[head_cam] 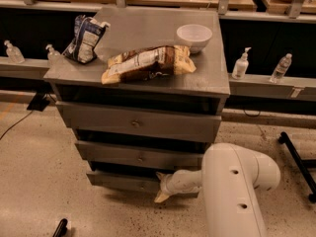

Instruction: Open bottom drawer

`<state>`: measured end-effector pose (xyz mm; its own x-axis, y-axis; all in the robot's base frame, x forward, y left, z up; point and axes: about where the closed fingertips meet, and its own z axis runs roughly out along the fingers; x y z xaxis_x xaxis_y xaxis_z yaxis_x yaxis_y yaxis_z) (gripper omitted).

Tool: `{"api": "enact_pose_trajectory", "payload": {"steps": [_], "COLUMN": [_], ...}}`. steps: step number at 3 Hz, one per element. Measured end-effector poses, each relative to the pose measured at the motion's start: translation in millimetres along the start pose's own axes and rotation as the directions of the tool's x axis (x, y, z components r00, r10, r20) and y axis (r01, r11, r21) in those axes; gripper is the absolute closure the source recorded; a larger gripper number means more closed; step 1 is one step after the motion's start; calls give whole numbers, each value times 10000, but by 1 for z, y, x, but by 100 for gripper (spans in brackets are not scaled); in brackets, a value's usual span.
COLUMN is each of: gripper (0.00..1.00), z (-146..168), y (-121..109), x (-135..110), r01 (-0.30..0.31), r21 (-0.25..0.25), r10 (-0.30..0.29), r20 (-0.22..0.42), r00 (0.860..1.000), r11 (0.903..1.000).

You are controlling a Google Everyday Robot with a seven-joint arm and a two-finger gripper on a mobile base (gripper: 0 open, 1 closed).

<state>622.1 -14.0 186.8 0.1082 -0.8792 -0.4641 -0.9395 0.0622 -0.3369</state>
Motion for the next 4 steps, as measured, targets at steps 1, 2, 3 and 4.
{"api": "enact_pose_trajectory", "payload": {"steps": [1,2,3,4], "gripper": [22,23,23,25], "z": [6,4,-3,-6], "y": [2,11,21,29], "x": [5,5,8,8], "r01": [-123,-290,-497,-509], "r21": [-243,-555,-719,-905], "r10": [128,319,540,565], "r20": [192,522,593,601], "r00": [9997,9981,9968,9966], "r11": [9996,9980,9962,9946]}}
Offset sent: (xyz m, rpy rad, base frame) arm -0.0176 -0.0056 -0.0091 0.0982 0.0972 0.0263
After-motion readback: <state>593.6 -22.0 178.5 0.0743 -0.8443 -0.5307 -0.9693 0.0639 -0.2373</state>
